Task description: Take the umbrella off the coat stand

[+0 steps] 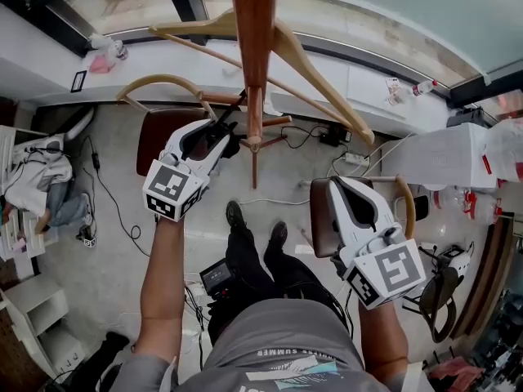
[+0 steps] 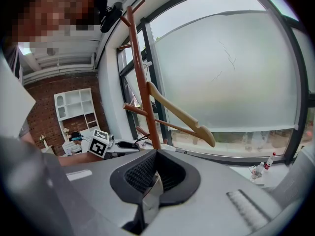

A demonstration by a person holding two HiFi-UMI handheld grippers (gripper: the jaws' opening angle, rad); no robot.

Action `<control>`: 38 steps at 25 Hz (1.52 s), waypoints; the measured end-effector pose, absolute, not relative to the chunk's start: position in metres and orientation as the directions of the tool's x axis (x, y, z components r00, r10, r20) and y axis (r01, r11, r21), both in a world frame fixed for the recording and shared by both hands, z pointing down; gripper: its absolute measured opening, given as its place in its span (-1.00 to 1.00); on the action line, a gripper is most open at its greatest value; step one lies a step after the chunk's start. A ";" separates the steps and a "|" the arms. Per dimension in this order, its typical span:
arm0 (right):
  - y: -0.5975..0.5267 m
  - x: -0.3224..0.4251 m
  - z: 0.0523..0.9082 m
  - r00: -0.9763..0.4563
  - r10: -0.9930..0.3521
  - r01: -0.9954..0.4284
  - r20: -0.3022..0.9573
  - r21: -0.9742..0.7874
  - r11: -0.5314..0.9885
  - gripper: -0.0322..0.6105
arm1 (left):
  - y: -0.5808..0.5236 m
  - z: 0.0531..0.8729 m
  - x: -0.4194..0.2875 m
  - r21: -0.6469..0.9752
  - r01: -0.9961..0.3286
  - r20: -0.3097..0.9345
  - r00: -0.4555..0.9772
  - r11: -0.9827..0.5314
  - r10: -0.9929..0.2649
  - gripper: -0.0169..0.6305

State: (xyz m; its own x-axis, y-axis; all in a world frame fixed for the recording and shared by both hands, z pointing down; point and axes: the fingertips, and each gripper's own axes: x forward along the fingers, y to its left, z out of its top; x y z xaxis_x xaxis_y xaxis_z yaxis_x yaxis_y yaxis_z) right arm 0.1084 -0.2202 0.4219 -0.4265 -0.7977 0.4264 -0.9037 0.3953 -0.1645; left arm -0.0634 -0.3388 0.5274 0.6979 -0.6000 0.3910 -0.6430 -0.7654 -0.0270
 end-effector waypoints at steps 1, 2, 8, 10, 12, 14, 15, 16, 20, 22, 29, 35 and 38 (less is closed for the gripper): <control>-0.219 0.108 0.419 -0.428 -0.799 -0.903 0.422 -0.163 0.397 -0.89 | -0.338 0.522 -0.066 -0.032 -0.646 0.389 0.695 -0.762 -0.605 -0.49; -0.219 0.107 0.417 -0.429 -0.801 -0.903 0.417 -0.162 0.399 -0.89 | -0.338 0.517 -0.069 -0.037 -0.650 0.386 0.692 -0.759 -0.610 -0.49; -0.214 0.105 0.404 -0.434 -0.808 -0.900 0.397 -0.155 0.407 -0.89 | -0.335 0.488 -0.084 -0.065 -0.671 0.369 0.672 -0.739 -0.642 -0.50; -0.213 0.104 0.399 -0.437 -0.810 -0.899 0.391 -0.153 0.411 -0.89 | -0.335 0.479 -0.091 -0.069 -0.681 0.362 0.663 -0.729 -0.655 -0.49; -0.211 0.102 0.394 -0.439 -0.812 -0.898 0.385 -0.150 0.414 -0.89 | -0.335 0.469 -0.097 -0.073 -0.691 0.356 0.656 -0.720 -0.666 -0.50; -0.210 0.102 0.389 -0.440 -0.814 -0.897 0.379 -0.148 0.416 -0.89 | -0.335 0.461 -0.101 -0.076 -0.698 0.351 0.650 -0.712 -0.674 -0.50; -0.209 0.102 0.386 -0.441 -0.815 -0.897 0.376 -0.147 0.417 -0.89 | -0.335 0.456 -0.103 -0.079 -0.701 0.350 0.646 -0.709 -0.678 -0.50; -0.209 0.102 0.383 -0.442 -0.816 -0.896 0.373 -0.146 0.418 -0.89 | -0.334 0.453 -0.105 -0.082 -0.704 0.350 0.643 -0.706 -0.681 -0.49; -0.208 0.100 0.375 -0.443 -0.822 -0.896 0.359 -0.142 0.421 -0.89 | -0.333 0.439 -0.115 -0.092 -0.716 0.343 0.630 -0.692 -0.697 -0.50; -0.207 0.099 0.372 -0.443 -0.824 -0.896 0.353 -0.140 0.422 -0.89 | -0.332 0.433 -0.121 -0.096 -0.722 0.338 0.624 -0.686 -0.704 -0.50; -0.202 0.100 0.358 -0.441 -0.836 -0.897 0.327 -0.135 0.420 -0.89 | -0.320 0.406 -0.131 -0.123 -0.728 0.321 0.614 -0.674 -0.721 -0.50; -0.199 0.099 0.344 -0.446 -0.844 -0.895 0.300 -0.128 0.427 -0.89 | -0.304 0.377 -0.135 -0.153 -0.724 0.299 0.616 -0.673 -0.729 -0.50; -0.199 0.096 0.336 -0.450 -0.846 -0.893 0.287 -0.120 0.434 -0.89 | -0.295 0.362 -0.139 -0.173 -0.720 0.289 0.615 -0.672 -0.734 -0.50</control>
